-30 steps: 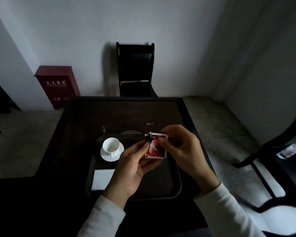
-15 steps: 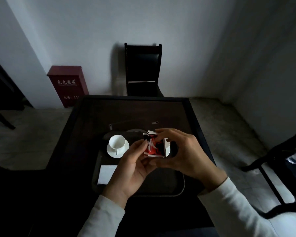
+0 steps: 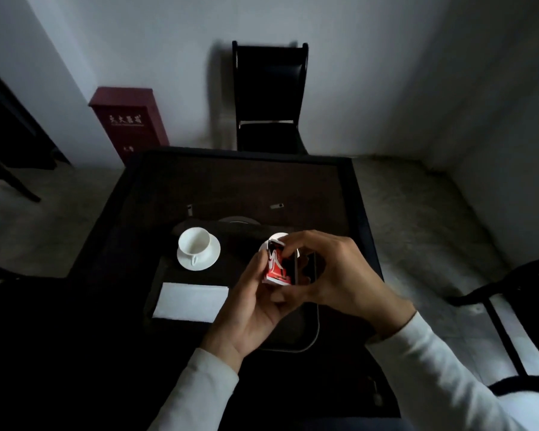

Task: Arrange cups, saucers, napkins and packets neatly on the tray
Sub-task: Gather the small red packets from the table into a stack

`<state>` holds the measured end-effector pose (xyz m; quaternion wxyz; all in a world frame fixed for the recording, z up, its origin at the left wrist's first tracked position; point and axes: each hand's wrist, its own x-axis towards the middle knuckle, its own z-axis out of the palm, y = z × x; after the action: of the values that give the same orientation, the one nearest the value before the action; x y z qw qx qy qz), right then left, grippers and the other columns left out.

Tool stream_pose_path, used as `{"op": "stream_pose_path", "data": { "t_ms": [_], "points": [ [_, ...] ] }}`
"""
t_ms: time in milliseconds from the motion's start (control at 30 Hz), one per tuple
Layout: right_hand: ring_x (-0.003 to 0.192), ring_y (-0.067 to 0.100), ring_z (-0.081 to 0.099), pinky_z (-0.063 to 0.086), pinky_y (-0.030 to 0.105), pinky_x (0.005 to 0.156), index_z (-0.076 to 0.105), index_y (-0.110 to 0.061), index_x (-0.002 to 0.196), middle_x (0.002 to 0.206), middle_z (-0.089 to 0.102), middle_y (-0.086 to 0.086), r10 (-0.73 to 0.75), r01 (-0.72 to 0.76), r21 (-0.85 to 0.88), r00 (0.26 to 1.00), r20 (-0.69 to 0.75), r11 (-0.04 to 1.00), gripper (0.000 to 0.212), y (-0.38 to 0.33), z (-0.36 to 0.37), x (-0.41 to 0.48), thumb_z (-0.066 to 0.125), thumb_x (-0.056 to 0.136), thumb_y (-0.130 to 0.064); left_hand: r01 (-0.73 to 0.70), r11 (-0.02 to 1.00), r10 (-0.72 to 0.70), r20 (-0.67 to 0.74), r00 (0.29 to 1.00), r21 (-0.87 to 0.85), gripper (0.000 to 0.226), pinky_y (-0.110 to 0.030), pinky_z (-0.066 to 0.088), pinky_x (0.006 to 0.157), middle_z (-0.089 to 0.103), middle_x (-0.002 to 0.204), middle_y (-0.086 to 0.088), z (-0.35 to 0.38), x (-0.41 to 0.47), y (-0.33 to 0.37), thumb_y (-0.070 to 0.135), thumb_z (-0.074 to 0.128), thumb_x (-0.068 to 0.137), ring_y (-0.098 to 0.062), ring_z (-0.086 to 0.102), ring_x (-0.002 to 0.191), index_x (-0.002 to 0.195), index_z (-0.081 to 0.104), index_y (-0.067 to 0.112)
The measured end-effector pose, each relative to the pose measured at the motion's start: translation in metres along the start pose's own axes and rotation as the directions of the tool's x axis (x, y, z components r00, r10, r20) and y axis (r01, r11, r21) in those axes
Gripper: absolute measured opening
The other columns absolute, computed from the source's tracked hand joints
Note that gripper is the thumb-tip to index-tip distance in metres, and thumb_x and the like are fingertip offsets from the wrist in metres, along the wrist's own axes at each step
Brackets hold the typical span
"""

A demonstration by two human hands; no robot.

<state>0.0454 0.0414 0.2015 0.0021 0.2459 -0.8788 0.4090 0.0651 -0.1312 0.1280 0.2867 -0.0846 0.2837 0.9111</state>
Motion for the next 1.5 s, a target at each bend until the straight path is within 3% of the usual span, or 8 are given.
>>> {"op": "stream_pose_path", "data": {
  "t_ms": [133,367,600,733,867,1100,1300,1500],
  "points": [
    [0.095,-0.005,0.068,0.051,0.009,0.076,0.069,-0.030,0.103,0.102,0.072,-0.018,0.017,-0.018,0.011,0.998,0.061,1.000,0.052,0.038,-0.009,0.001,0.092,0.061,-0.049,-0.078,0.996,0.076,-0.044,0.996,-0.035,0.058,-0.038,0.057,0.091,0.060,0.142,-0.020,0.000,0.024,-0.022,0.042,0.065,0.096,-0.031,0.062,0.128,0.144,0.054,0.010],
    [0.086,0.007,0.073,0.059,0.032,0.077,0.067,-0.029,0.105,0.097,0.074,-0.012,0.057,-0.073,0.085,0.982,0.183,0.994,0.055,0.096,-0.016,-0.005,0.095,0.059,-0.042,-0.105,0.993,0.100,-0.099,0.990,-0.049,0.049,-0.043,0.057,0.093,0.058,0.144,-0.022,-0.001,0.056,-0.056,0.034,0.057,0.102,-0.034,0.059,0.130,0.143,0.054,0.007],
    [0.083,0.009,0.070,0.056,0.031,0.074,0.064,-0.024,0.107,0.096,0.073,-0.008,0.074,-0.080,0.015,0.971,0.227,0.997,0.058,0.133,0.005,-0.020,0.092,0.061,-0.047,-0.010,0.999,0.002,-0.260,0.966,-0.030,0.051,-0.043,0.056,0.093,0.060,0.142,-0.021,-0.029,0.069,-0.083,0.036,0.062,0.099,-0.033,0.061,0.128,0.142,0.056,0.009],
    [0.087,0.015,0.070,0.057,0.033,0.077,0.058,-0.023,0.114,0.103,0.072,-0.006,0.156,-0.140,-0.073,0.941,0.300,0.987,0.063,0.164,0.044,-0.030,0.084,0.064,-0.053,0.083,0.994,-0.032,-0.511,0.859,0.077,0.042,-0.042,0.060,0.083,0.071,0.127,-0.015,-0.064,0.071,-0.094,0.036,0.066,0.095,-0.029,0.071,0.114,0.131,0.065,0.014],
    [0.096,0.024,0.069,0.059,0.039,0.083,0.051,-0.025,0.121,0.111,0.069,0.001,0.341,-0.263,-0.243,0.862,0.376,0.934,0.066,0.193,0.095,-0.044,0.081,0.069,-0.053,0.187,0.860,0.239,-0.699,0.674,0.475,0.008,-0.031,0.056,0.077,0.074,0.114,-0.006,-0.094,0.078,-0.107,0.026,0.061,0.099,-0.020,0.072,0.102,0.105,0.067,0.027],
    [0.107,0.029,0.063,0.049,0.035,0.092,0.050,-0.020,0.129,0.117,0.066,0.005,0.462,-0.315,-0.391,0.803,0.377,0.865,0.071,0.217,0.149,-0.073,0.076,0.072,-0.053,0.422,0.599,0.224,-0.649,0.727,0.680,0.026,-0.041,0.053,0.100,0.069,0.122,-0.004,-0.120,0.083,-0.119,0.015,0.043,0.104,-0.013,0.067,0.099,0.109,0.064,0.030],
    [0.119,0.028,0.055,0.045,0.038,0.095,0.050,-0.019,0.130,0.124,0.065,0.001,0.447,-0.268,-0.450,0.819,0.358,0.852,0.065,0.220,0.161,-0.078,0.071,0.075,-0.048,0.482,0.530,0.156,-0.639,0.753,0.697,0.028,-0.046,0.050,0.105,0.067,0.126,-0.002,-0.122,0.083,-0.126,0.019,0.044,0.103,-0.022,0.063,0.116,0.118,0.063,0.032],
    [0.120,0.027,0.055,0.045,0.038,0.095,0.049,-0.020,0.131,0.128,0.063,0.000,0.443,-0.239,-0.475,0.811,0.381,0.847,0.071,0.222,0.165,-0.080,0.080,0.070,-0.039,0.503,0.540,0.120,-0.653,0.747,0.675,0.035,-0.034,0.050,0.098,0.068,0.123,0.000,-0.126,0.084,-0.136,0.009,0.047,0.099,-0.016,0.062,0.110,0.127,0.061,0.025]
  ]
}}
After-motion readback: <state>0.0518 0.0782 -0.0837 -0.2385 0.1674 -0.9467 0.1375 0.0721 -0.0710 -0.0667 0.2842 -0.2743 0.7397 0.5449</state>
